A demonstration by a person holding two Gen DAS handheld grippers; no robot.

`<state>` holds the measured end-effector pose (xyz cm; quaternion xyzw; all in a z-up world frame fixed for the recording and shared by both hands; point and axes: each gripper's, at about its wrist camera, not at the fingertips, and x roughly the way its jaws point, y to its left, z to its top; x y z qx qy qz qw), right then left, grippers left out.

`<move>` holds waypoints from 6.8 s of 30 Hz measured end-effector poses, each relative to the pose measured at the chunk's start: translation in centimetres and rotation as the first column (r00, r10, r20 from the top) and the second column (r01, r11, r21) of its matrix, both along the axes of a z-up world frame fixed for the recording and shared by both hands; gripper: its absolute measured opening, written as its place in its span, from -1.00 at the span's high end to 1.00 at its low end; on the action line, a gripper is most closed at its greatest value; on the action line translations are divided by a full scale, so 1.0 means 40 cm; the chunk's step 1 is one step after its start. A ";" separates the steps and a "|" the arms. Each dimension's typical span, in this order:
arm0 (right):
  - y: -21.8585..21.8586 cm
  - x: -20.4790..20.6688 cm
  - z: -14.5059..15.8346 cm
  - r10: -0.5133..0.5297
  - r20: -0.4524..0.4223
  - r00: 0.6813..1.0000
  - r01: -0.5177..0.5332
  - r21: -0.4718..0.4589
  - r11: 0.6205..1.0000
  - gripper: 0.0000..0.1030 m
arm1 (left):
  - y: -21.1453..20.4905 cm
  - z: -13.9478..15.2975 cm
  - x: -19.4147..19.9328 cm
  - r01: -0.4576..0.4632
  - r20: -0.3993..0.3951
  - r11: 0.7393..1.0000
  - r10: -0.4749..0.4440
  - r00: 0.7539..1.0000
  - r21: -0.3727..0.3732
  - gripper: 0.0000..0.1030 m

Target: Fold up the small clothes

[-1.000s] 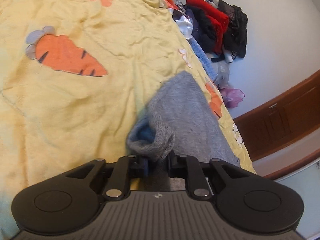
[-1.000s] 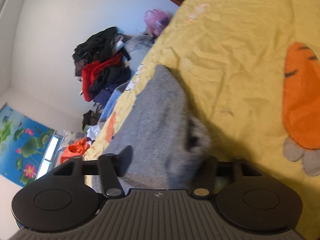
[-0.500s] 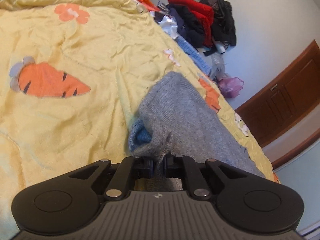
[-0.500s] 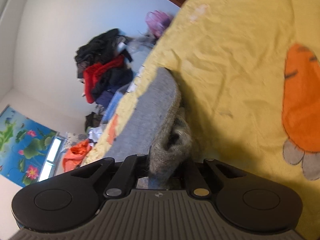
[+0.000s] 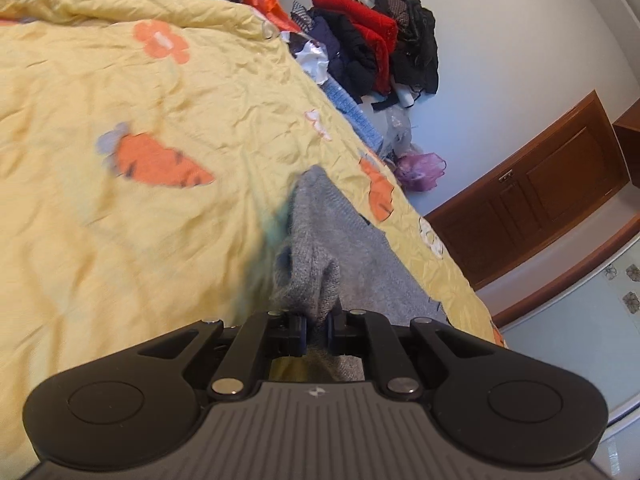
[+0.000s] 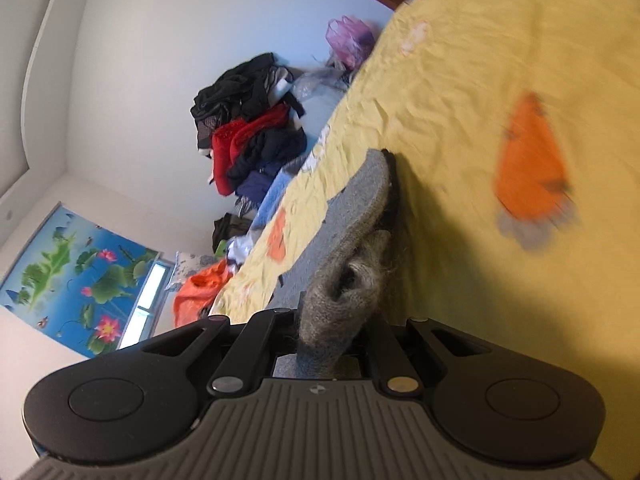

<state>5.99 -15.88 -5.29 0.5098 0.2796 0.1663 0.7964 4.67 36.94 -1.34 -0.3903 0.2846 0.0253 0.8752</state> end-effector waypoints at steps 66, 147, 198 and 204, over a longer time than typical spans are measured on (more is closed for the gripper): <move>0.293 0.256 0.027 0.173 0.004 0.985 -0.084 -0.864 0.496 -0.60 | -0.260 -0.057 0.290 0.284 -0.192 0.704 -0.209 0.959 0.651 -1.00; 0.873 0.192 0.221 0.687 -0.384 0.617 -0.702 -0.664 0.258 -0.59 | -0.390 -0.023 -0.281 0.178 0.053 0.573 -0.362 0.931 0.800 0.83; 0.081 0.239 0.071 0.413 -0.131 0.901 -0.427 -0.432 0.794 0.64 | -0.762 -0.051 -0.191 0.552 -0.067 0.465 -0.720 0.691 0.692 0.83; 0.065 0.221 0.032 0.372 -0.128 0.920 -0.392 -0.353 0.850 0.66 | -0.756 -0.083 -0.160 0.601 -0.097 0.515 -0.705 0.703 0.611 0.82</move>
